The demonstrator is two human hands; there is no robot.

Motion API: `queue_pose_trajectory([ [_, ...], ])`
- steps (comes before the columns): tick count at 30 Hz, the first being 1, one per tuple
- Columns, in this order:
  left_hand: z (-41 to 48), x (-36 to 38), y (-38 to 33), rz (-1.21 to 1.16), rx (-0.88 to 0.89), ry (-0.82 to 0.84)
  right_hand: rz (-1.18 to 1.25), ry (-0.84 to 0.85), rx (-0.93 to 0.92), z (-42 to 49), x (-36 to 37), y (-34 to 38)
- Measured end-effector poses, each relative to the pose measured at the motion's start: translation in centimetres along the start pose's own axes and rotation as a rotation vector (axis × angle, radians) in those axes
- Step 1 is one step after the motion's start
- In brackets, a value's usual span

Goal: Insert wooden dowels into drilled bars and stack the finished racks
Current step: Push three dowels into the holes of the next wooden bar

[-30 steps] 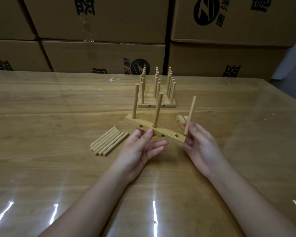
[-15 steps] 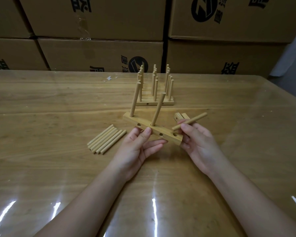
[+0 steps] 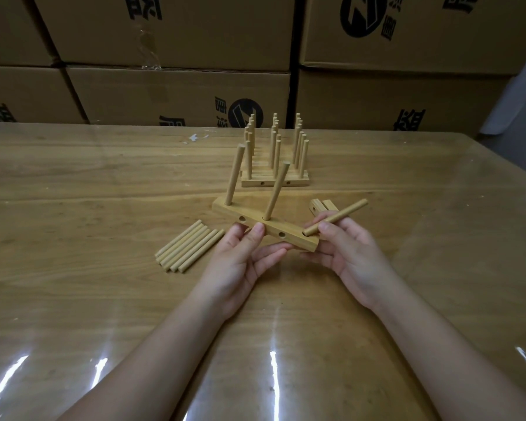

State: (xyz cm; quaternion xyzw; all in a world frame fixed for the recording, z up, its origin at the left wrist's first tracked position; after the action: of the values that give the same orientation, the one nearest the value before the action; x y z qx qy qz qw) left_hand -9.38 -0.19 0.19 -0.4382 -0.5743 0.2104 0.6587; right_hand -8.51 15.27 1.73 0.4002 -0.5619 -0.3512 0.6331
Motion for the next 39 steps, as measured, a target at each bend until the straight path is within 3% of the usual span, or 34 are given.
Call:
queue_pose_trajectory([
  [14,-0.2,0.3,0.0,0.033,-0.010,-0.030,-0.182,-0.050,-0.093,0.1,-0.3,0.4],
  [39,0.0,0.0,0.5,0.127,-0.024,-0.034,-0.975,0.024,-0.302,-0.6,1.4,2.5],
])
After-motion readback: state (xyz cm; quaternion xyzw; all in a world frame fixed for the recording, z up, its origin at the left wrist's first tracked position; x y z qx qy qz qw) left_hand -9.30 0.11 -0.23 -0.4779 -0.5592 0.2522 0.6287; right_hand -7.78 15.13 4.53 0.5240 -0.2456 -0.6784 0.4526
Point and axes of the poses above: each hand's wrist, its own z-axis towards the middle knuckle, its own x-axis out of the palm, y = z × x, the point moved 6 cm from there along z, towards the middle knuckle, and after that the axes turned 7 degrees about z, right-handed, at the moved point
